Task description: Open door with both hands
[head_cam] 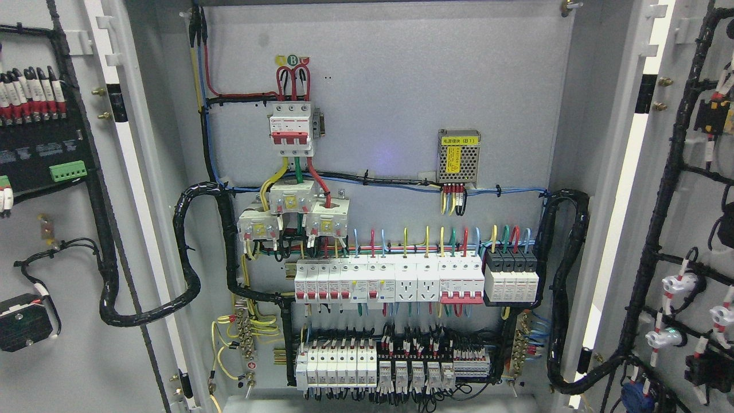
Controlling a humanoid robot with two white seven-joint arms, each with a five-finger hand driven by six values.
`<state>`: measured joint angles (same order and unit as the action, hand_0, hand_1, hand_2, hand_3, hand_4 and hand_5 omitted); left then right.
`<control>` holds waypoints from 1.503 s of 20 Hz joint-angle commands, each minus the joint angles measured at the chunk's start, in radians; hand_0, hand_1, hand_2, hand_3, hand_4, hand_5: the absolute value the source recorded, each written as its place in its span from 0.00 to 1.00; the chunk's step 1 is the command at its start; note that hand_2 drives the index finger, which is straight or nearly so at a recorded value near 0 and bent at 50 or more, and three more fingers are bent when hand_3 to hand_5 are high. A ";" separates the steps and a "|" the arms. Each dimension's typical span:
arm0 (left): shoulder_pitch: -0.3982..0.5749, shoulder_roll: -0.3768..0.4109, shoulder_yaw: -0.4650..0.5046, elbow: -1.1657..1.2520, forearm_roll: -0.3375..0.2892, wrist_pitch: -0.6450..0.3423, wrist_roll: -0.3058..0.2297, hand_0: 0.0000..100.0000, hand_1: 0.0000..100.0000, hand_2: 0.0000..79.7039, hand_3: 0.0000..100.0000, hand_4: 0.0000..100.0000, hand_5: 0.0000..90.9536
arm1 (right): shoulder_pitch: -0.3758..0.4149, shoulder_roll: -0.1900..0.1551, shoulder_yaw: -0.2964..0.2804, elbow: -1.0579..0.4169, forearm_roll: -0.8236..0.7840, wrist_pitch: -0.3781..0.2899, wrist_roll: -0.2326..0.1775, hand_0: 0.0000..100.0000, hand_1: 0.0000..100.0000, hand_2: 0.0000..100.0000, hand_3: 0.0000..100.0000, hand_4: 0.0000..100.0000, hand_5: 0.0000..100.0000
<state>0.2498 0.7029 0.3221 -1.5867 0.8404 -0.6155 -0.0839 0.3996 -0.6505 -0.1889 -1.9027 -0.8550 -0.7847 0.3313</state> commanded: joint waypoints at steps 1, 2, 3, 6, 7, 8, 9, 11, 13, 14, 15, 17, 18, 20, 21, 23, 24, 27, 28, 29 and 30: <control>-0.029 0.003 0.000 0.085 0.002 0.054 0.001 0.00 0.00 0.00 0.00 0.03 0.00 | -0.001 -0.004 -0.023 0.016 -0.006 -0.148 0.005 0.00 0.00 0.00 0.00 0.00 0.00; -0.030 0.003 0.000 0.089 0.002 0.063 0.001 0.00 0.00 0.00 0.00 0.03 0.00 | -0.001 -0.004 -0.023 0.016 -0.010 -0.148 0.005 0.00 0.00 0.00 0.00 0.00 0.00; -0.030 0.003 0.000 0.094 0.002 0.074 0.001 0.00 0.00 0.00 0.00 0.03 0.00 | -0.001 -0.004 -0.023 0.014 -0.015 -0.148 0.006 0.00 0.00 0.00 0.00 0.00 0.00; -0.043 0.003 0.000 0.103 0.002 0.120 0.001 0.00 0.00 0.00 0.00 0.03 0.00 | -0.001 -0.009 -0.021 0.014 -0.018 -0.148 0.006 0.00 0.00 0.00 0.00 0.00 0.00; -0.046 0.003 0.000 0.108 0.002 0.128 0.001 0.00 0.00 0.00 0.00 0.03 0.00 | 0.001 -0.009 -0.021 0.014 -0.018 -0.148 0.006 0.00 0.00 0.00 0.00 0.00 0.00; -0.050 0.003 0.000 0.113 0.002 0.141 0.001 0.00 0.00 0.00 0.00 0.03 0.00 | -0.001 -0.009 -0.021 0.014 -0.018 -0.148 0.008 0.00 0.00 0.00 0.00 0.00 0.00; -0.053 0.003 0.000 0.119 0.002 0.148 0.001 0.00 0.00 0.00 0.00 0.03 0.00 | 0.001 -0.009 -0.021 0.014 -0.018 -0.149 0.008 0.00 0.00 0.00 0.00 0.00 0.00; -0.058 0.003 0.000 0.131 0.002 0.151 0.001 0.00 0.00 0.00 0.00 0.03 0.00 | 0.001 -0.011 -0.020 0.014 -0.018 -0.151 0.008 0.00 0.00 0.00 0.00 0.00 0.00; -0.060 0.003 0.000 0.131 0.002 0.151 0.001 0.00 0.00 0.00 0.00 0.03 0.00 | 0.001 -0.012 -0.018 0.014 -0.018 -0.154 0.009 0.00 0.00 0.00 0.00 0.00 0.00; -0.060 0.003 0.000 0.131 0.002 0.151 0.001 0.00 0.00 0.00 0.00 0.03 0.00 | 0.001 -0.012 -0.018 0.014 -0.018 -0.154 0.009 0.00 0.00 0.00 0.00 0.00 0.00; -0.061 0.003 -0.001 0.131 0.002 0.151 0.001 0.00 0.00 0.00 0.00 0.03 0.00 | 0.001 -0.012 -0.017 0.014 -0.018 -0.154 0.009 0.00 0.00 0.00 0.00 0.00 0.00; -0.067 0.003 -0.003 0.131 0.002 0.151 0.001 0.00 0.00 0.00 0.00 0.03 0.00 | 0.001 -0.012 -0.017 0.013 -0.018 -0.156 0.009 0.00 0.00 0.00 0.00 0.00 0.00; -0.067 0.003 -0.003 0.129 0.002 0.151 0.001 0.00 0.00 0.00 0.00 0.03 0.00 | 0.001 -0.014 -0.015 0.011 -0.018 -0.156 0.009 0.00 0.00 0.00 0.00 0.00 0.00; -0.067 0.003 -0.003 0.125 0.002 0.149 0.001 0.00 0.00 0.00 0.00 0.03 0.00 | 0.002 -0.015 -0.012 0.004 -0.018 -0.156 0.009 0.00 0.00 0.00 0.00 0.00 0.00; -0.067 0.003 -0.005 0.123 0.000 0.148 -0.002 0.00 0.00 0.00 0.00 0.03 0.00 | 0.004 -0.014 -0.009 -0.004 -0.018 -0.156 0.009 0.00 0.00 0.00 0.00 0.00 0.00; -0.063 0.003 -0.008 0.117 0.002 0.143 -0.003 0.00 0.00 0.00 0.00 0.03 0.00 | 0.007 -0.014 0.006 -0.016 -0.016 -0.156 0.011 0.00 0.00 0.00 0.00 0.00 0.00; -0.061 0.003 -0.017 0.110 0.006 0.140 -0.003 0.00 0.00 0.00 0.00 0.03 0.00 | 0.005 -0.014 0.017 -0.018 -0.016 -0.156 0.011 0.00 0.00 0.00 0.00 0.00 0.00; -0.058 0.003 -0.069 0.070 0.008 0.138 -0.003 0.00 0.00 0.00 0.00 0.03 0.00 | 0.005 -0.014 0.055 -0.024 -0.016 -0.157 0.011 0.00 0.00 0.00 0.00 0.00 0.00; -0.055 0.001 -0.081 0.050 0.008 0.137 -0.002 0.00 0.00 0.00 0.00 0.03 0.00 | 0.004 -0.014 0.065 -0.030 -0.016 -0.157 0.011 0.00 0.00 0.00 0.00 0.00 0.00; -0.050 0.001 -0.087 0.025 0.008 0.135 -0.002 0.00 0.00 0.00 0.00 0.03 0.00 | 0.004 -0.014 0.074 -0.033 -0.016 -0.157 0.011 0.00 0.00 0.00 0.00 0.00 0.00; -0.047 0.000 -0.093 -0.001 0.008 0.129 -0.002 0.00 0.00 0.00 0.00 0.03 0.00 | 0.002 -0.014 0.083 -0.038 -0.015 -0.157 0.011 0.00 0.00 0.00 0.00 0.00 0.00</control>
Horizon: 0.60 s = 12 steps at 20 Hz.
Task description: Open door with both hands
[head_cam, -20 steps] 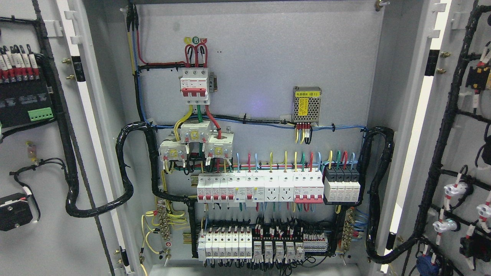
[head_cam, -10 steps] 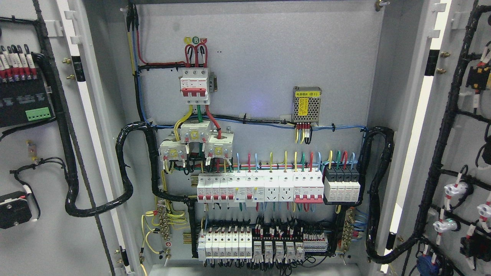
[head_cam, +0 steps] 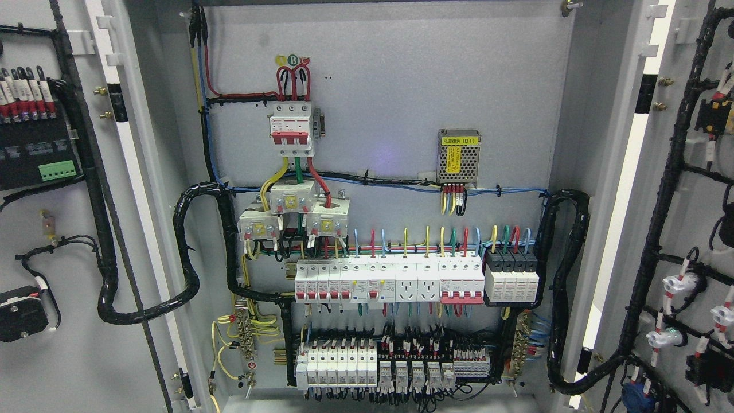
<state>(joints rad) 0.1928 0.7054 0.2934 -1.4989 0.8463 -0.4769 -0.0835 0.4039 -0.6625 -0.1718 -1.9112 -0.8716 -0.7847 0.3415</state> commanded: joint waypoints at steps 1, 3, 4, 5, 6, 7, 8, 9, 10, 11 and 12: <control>0.019 -0.003 -0.080 -0.115 0.002 -0.025 -0.002 0.00 0.00 0.00 0.00 0.03 0.00 | -0.003 -0.002 0.077 -0.031 0.003 -0.157 0.001 0.00 0.00 0.00 0.00 0.00 0.00; 0.033 -0.003 -0.115 -0.148 -0.001 -0.080 -0.002 0.00 0.00 0.00 0.00 0.03 0.00 | -0.005 -0.003 0.103 -0.031 0.009 -0.157 0.001 0.00 0.00 0.00 0.00 0.00 0.00; 0.039 -0.003 -0.135 -0.161 -0.007 -0.113 -0.002 0.00 0.00 0.00 0.00 0.03 0.00 | -0.005 -0.003 0.126 -0.032 0.013 -0.157 0.002 0.00 0.00 0.00 0.00 0.00 0.00; 0.042 -0.006 -0.151 -0.182 -0.015 -0.141 -0.004 0.00 0.00 0.00 0.00 0.03 0.00 | -0.005 -0.003 0.149 -0.032 0.014 -0.159 0.002 0.00 0.00 0.00 0.00 0.00 0.00; 0.046 -0.009 -0.164 -0.202 -0.025 -0.152 -0.004 0.00 0.00 0.00 0.00 0.03 0.00 | -0.005 -0.002 0.170 -0.034 0.014 -0.159 0.002 0.00 0.00 0.00 0.00 0.00 0.00; 0.054 -0.010 -0.186 -0.222 -0.048 -0.160 -0.004 0.00 0.00 0.00 0.00 0.03 0.00 | -0.005 -0.002 0.195 -0.034 0.016 -0.159 0.002 0.00 0.00 0.00 0.00 0.00 0.00; 0.059 -0.018 -0.209 -0.240 -0.071 -0.172 -0.004 0.00 0.00 0.00 0.00 0.03 0.00 | -0.005 0.000 0.222 -0.034 0.017 -0.159 0.002 0.00 0.00 0.00 0.00 0.00 0.00; 0.062 -0.027 -0.233 -0.254 -0.091 -0.193 -0.004 0.00 0.00 0.00 0.00 0.03 0.00 | -0.005 0.000 0.250 -0.032 0.029 -0.159 0.002 0.00 0.00 0.00 0.00 0.00 0.00; 0.071 -0.033 -0.265 -0.264 -0.114 -0.218 -0.002 0.00 0.00 0.00 0.00 0.03 0.00 | -0.005 0.000 0.276 -0.028 0.054 -0.159 0.002 0.00 0.00 0.00 0.00 0.00 0.00; 0.079 -0.038 -0.289 -0.271 -0.146 -0.247 -0.002 0.00 0.00 0.00 0.00 0.03 0.00 | -0.004 0.001 0.305 -0.020 0.084 -0.159 0.001 0.00 0.00 0.00 0.00 0.00 0.00; 0.085 -0.050 -0.305 -0.271 -0.180 -0.270 -0.002 0.00 0.00 0.00 0.00 0.03 0.00 | -0.003 0.003 0.339 -0.009 0.110 -0.159 0.001 0.00 0.00 0.00 0.00 0.00 0.00</control>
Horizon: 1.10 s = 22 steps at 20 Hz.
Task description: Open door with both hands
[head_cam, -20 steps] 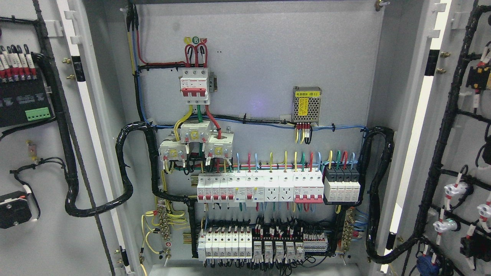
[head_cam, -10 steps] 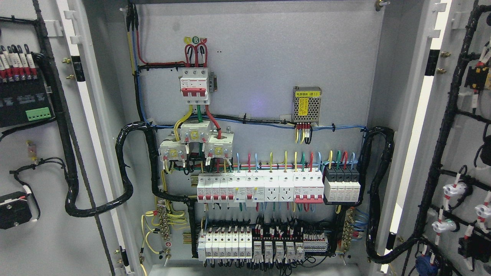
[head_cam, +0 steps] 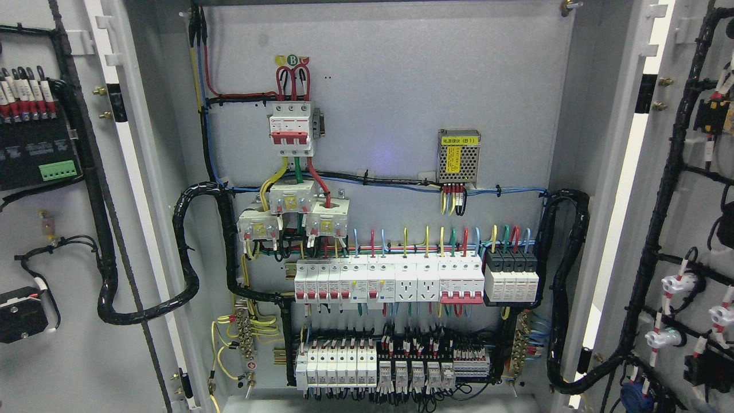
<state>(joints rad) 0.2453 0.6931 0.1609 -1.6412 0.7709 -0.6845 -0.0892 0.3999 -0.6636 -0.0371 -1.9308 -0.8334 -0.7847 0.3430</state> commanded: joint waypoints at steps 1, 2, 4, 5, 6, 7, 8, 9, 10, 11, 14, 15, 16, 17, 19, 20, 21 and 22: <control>0.040 -0.058 -0.197 -0.129 -0.145 -0.078 0.003 0.00 0.00 0.00 0.00 0.03 0.00 | 0.000 0.007 0.238 0.025 0.091 -0.157 -0.001 0.00 0.00 0.00 0.00 0.00 0.00; 0.043 -0.078 -0.222 -0.129 -0.186 -0.085 0.003 0.00 0.00 0.00 0.00 0.03 0.00 | 0.002 0.012 0.267 0.047 0.100 -0.154 -0.002 0.00 0.00 0.00 0.00 0.00 0.00; 0.058 -0.121 -0.277 -0.129 -0.279 -0.092 0.003 0.00 0.00 0.00 0.00 0.03 0.00 | 0.002 0.018 0.318 0.093 0.108 -0.140 -0.002 0.00 0.00 0.00 0.00 0.00 0.00; 0.080 -0.148 -0.288 -0.129 -0.338 -0.098 0.003 0.00 0.00 0.00 0.00 0.03 0.00 | 0.005 0.027 0.338 0.114 0.123 -0.140 -0.002 0.00 0.00 0.00 0.00 0.00 0.00; 0.106 -0.179 -0.294 -0.127 -0.399 -0.115 0.003 0.00 0.00 0.00 0.00 0.03 0.00 | 0.010 0.035 0.351 0.128 0.137 -0.140 -0.002 0.00 0.00 0.00 0.00 0.00 0.00; 0.124 -0.203 -0.308 -0.124 -0.454 -0.137 0.003 0.00 0.00 0.00 0.00 0.03 0.00 | 0.019 0.042 0.367 0.145 0.146 -0.139 -0.002 0.00 0.00 0.00 0.00 0.00 0.00; 0.135 -0.228 -0.325 -0.123 -0.497 -0.157 0.003 0.00 0.00 0.00 0.00 0.03 0.00 | 0.039 0.047 0.384 0.162 0.154 -0.139 -0.002 0.00 0.00 0.00 0.00 0.00 0.00; 0.149 -0.250 -0.340 -0.123 -0.527 -0.164 0.003 0.00 0.00 0.00 0.00 0.03 0.00 | 0.056 0.047 0.399 0.176 0.160 -0.139 -0.002 0.00 0.00 0.00 0.00 0.00 0.00; 0.167 -0.266 -0.351 -0.118 -0.553 -0.164 0.003 0.00 0.00 0.00 0.00 0.03 0.00 | 0.069 0.050 0.416 0.185 0.166 -0.139 -0.002 0.00 0.00 0.00 0.00 0.00 0.00; 0.187 -0.282 -0.357 -0.114 -0.579 -0.164 0.003 0.00 0.00 0.00 0.00 0.03 0.00 | 0.086 0.055 0.434 0.194 0.166 -0.139 -0.002 0.00 0.00 0.00 0.00 0.00 0.00; 0.226 -0.369 -0.366 -0.042 -0.679 -0.164 0.005 0.00 0.00 0.00 0.00 0.03 0.00 | 0.123 0.059 0.479 0.243 0.169 -0.139 -0.002 0.00 0.00 0.00 0.00 0.00 0.00; 0.239 -0.391 -0.365 0.001 -0.705 -0.164 0.005 0.00 0.00 0.00 0.00 0.03 0.00 | 0.134 0.074 0.491 0.269 0.169 -0.140 -0.002 0.00 0.00 0.00 0.00 0.00 0.00; 0.244 -0.408 -0.365 0.045 -0.719 -0.161 0.005 0.00 0.00 0.00 0.00 0.03 0.00 | 0.151 0.099 0.494 0.294 0.172 -0.140 -0.002 0.00 0.00 0.00 0.00 0.00 0.00; 0.244 -0.429 -0.360 0.094 -0.722 -0.156 0.005 0.00 0.00 0.00 0.00 0.03 0.00 | 0.166 0.119 0.494 0.320 0.186 -0.140 -0.002 0.00 0.00 0.00 0.00 0.00 0.00; 0.240 -0.480 -0.344 0.235 -0.732 -0.153 0.003 0.00 0.00 0.00 0.00 0.03 0.00 | 0.188 0.139 0.497 0.387 0.206 -0.143 -0.002 0.00 0.00 0.00 0.00 0.00 0.00; 0.229 -0.494 -0.328 0.309 -0.742 -0.153 0.003 0.00 0.00 0.00 0.00 0.03 0.00 | 0.197 0.145 0.506 0.418 0.208 -0.143 -0.002 0.00 0.00 0.00 0.00 0.00 0.00; 0.217 -0.503 -0.317 0.389 -0.752 -0.152 0.003 0.00 0.00 0.00 0.00 0.03 0.00 | 0.207 0.159 0.506 0.449 0.209 -0.151 -0.002 0.00 0.00 0.00 0.00 0.00 0.00; 0.200 -0.517 -0.313 0.455 -0.757 -0.150 0.003 0.00 0.00 0.00 0.00 0.03 0.00 | 0.220 0.177 0.502 0.481 0.209 -0.153 -0.002 0.00 0.00 0.00 0.00 0.00 0.00</control>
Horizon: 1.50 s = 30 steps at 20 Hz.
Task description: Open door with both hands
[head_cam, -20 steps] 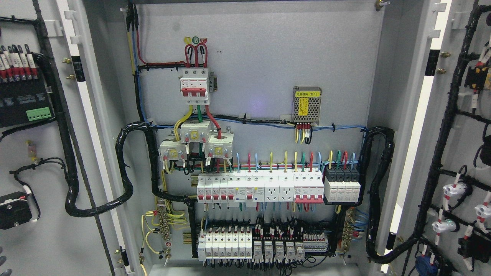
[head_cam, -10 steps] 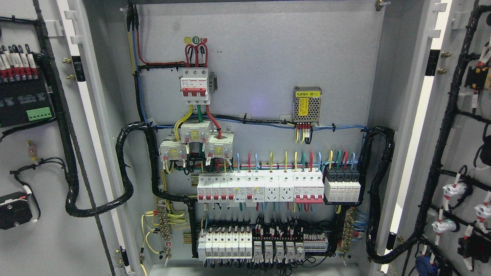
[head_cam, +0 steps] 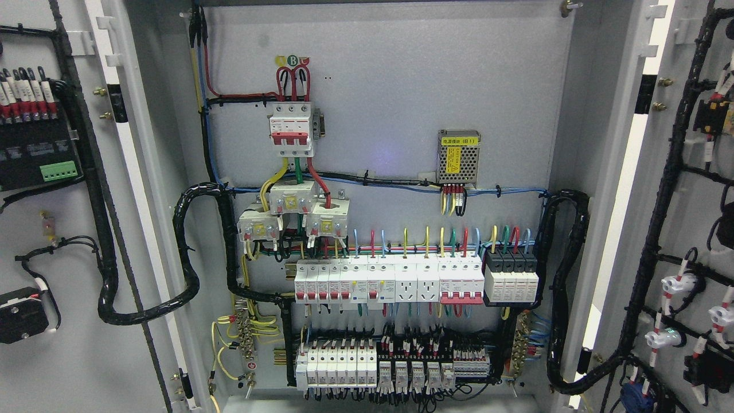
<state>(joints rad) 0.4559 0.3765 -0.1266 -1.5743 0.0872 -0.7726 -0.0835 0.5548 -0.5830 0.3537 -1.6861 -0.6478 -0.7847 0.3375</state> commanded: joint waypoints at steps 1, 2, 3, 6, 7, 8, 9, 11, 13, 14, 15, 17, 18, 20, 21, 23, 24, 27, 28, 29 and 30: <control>-0.023 -0.211 -0.019 0.454 -0.075 -0.060 -0.002 0.00 0.00 0.00 0.00 0.03 0.00 | 0.076 0.104 0.108 0.271 0.023 -0.154 0.003 0.00 0.00 0.00 0.00 0.00 0.00; -0.026 -0.220 -0.010 0.511 -0.075 -0.059 -0.002 0.00 0.00 0.00 0.00 0.03 0.00 | 0.085 0.104 0.108 0.302 0.023 -0.156 0.003 0.00 0.00 0.00 0.00 0.00 0.00; -0.032 -0.223 -0.004 0.564 -0.075 -0.059 -0.002 0.00 0.00 0.00 0.00 0.03 0.00 | 0.097 0.104 0.108 0.324 0.023 -0.156 0.003 0.00 0.00 0.00 0.00 0.00 0.00; -0.042 -0.226 -0.007 0.722 -0.075 -0.059 -0.002 0.00 0.00 0.00 0.00 0.03 0.00 | 0.128 0.103 0.117 0.380 0.026 -0.154 0.003 0.00 0.00 0.00 0.00 0.00 0.00; -0.045 -0.225 -0.013 0.779 -0.072 -0.059 -0.002 0.00 0.00 0.00 0.00 0.03 0.00 | 0.137 0.104 0.120 0.402 0.027 -0.154 0.003 0.00 0.00 0.00 0.00 0.00 0.00; -0.057 -0.225 -0.015 0.842 -0.072 -0.059 -0.002 0.00 0.00 0.00 0.00 0.03 0.00 | 0.145 0.104 0.126 0.428 0.025 -0.154 0.003 0.00 0.00 0.00 0.00 0.00 0.00; -0.069 -0.226 -0.015 0.914 -0.072 -0.059 -0.004 0.00 0.00 0.00 0.00 0.03 0.00 | 0.149 0.107 0.133 0.462 0.025 -0.154 0.003 0.00 0.00 0.00 0.00 0.00 0.00; -0.112 -0.234 -0.005 1.047 -0.070 -0.050 -0.007 0.00 0.00 0.00 0.00 0.03 0.00 | 0.151 0.132 0.154 0.544 0.025 -0.154 0.002 0.00 0.00 0.00 0.00 0.00 0.00; -0.157 -0.245 0.007 1.178 -0.070 0.007 -0.030 0.00 0.00 0.00 0.00 0.03 0.00 | 0.149 0.163 0.159 0.618 0.025 -0.153 0.000 0.00 0.00 0.00 0.00 0.00 0.00; -0.180 -0.246 0.021 1.230 -0.070 0.051 -0.044 0.00 0.00 0.00 0.00 0.03 0.00 | 0.145 0.175 0.159 0.659 0.025 -0.151 0.000 0.00 0.00 0.00 0.00 0.00 0.00; -0.196 -0.248 0.037 1.270 -0.070 0.102 -0.065 0.00 0.00 0.00 0.00 0.03 0.00 | 0.134 0.190 0.159 0.710 0.025 -0.143 -0.002 0.00 0.00 0.00 0.00 0.00 0.00; -0.220 -0.249 0.050 1.310 -0.069 0.218 -0.103 0.00 0.00 0.00 0.00 0.03 0.00 | 0.088 0.232 0.153 0.826 0.025 -0.142 -0.005 0.00 0.00 0.00 0.00 0.00 0.00; -0.229 -0.251 0.050 1.315 -0.066 0.281 -0.105 0.00 0.00 0.00 0.00 0.03 0.00 | 0.062 0.247 0.148 0.883 0.025 -0.140 -0.005 0.00 0.00 0.00 0.00 0.00 0.00; -0.237 -0.249 0.050 1.318 -0.063 0.414 -0.105 0.00 0.00 0.00 0.00 0.03 0.00 | 0.021 0.287 0.145 0.983 0.026 -0.139 -0.005 0.00 0.00 0.00 0.00 0.00 0.00; -0.241 -0.251 0.051 1.323 -0.060 0.480 -0.107 0.00 0.00 0.00 0.00 0.03 0.00 | 0.004 0.311 0.145 1.032 0.027 -0.136 -0.005 0.00 0.00 0.00 0.00 0.00 0.00; -0.246 -0.251 0.065 1.346 -0.061 0.568 -0.105 0.00 0.00 0.00 0.00 0.03 0.00 | -0.044 0.357 0.145 1.146 0.027 -0.110 -0.005 0.00 0.00 0.00 0.00 0.00 0.00; -0.246 -0.252 0.077 1.365 -0.063 0.588 -0.105 0.00 0.00 0.00 0.00 0.03 0.00 | -0.073 0.382 0.145 1.211 0.027 -0.091 -0.005 0.00 0.00 0.00 0.00 0.00 0.00; -0.249 -0.268 0.081 1.438 -0.067 0.618 -0.104 0.00 0.00 0.00 0.00 0.03 0.00 | -0.176 0.452 0.117 1.432 0.025 -0.051 -0.005 0.00 0.00 0.00 0.00 0.00 0.00; -0.253 -0.269 0.079 1.451 -0.070 0.642 -0.104 0.00 0.00 0.00 0.00 0.03 0.00 | -0.205 0.472 0.091 1.488 0.025 -0.038 -0.005 0.00 0.00 0.00 0.00 0.00 0.00; -0.258 -0.274 0.071 1.461 -0.070 0.685 -0.104 0.00 0.00 0.00 0.00 0.03 0.00 | -0.232 0.489 0.065 1.535 0.026 -0.007 -0.005 0.00 0.00 0.00 0.00 0.00 0.00; -0.258 -0.284 0.068 1.461 -0.072 0.735 -0.104 0.00 0.00 0.00 0.00 0.03 0.00 | -0.255 0.500 0.045 1.568 0.027 0.045 -0.003 0.00 0.00 0.00 0.00 0.00 0.00</control>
<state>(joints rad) 0.2175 0.1387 -0.0770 -0.3693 0.0003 -0.1358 -0.1867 0.4465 -0.2745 0.4721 -0.6803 -0.6222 -0.7813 0.3309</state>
